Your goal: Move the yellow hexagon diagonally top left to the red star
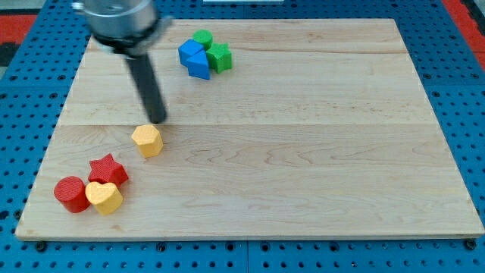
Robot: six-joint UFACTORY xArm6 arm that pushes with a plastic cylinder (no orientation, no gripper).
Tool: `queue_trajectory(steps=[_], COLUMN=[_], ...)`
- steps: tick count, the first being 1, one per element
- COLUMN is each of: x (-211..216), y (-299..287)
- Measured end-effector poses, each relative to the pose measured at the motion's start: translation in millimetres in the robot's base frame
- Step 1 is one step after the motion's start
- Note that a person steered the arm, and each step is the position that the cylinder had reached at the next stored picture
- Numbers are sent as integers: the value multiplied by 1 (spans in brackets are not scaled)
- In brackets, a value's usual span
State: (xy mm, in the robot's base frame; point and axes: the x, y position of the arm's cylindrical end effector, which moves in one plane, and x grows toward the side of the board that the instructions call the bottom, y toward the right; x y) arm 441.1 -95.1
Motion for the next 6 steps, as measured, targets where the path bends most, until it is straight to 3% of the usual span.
queue_trajectory(steps=[1, 4, 5, 6], x=[39, 38, 6, -29], y=[43, -105, -66, -65])
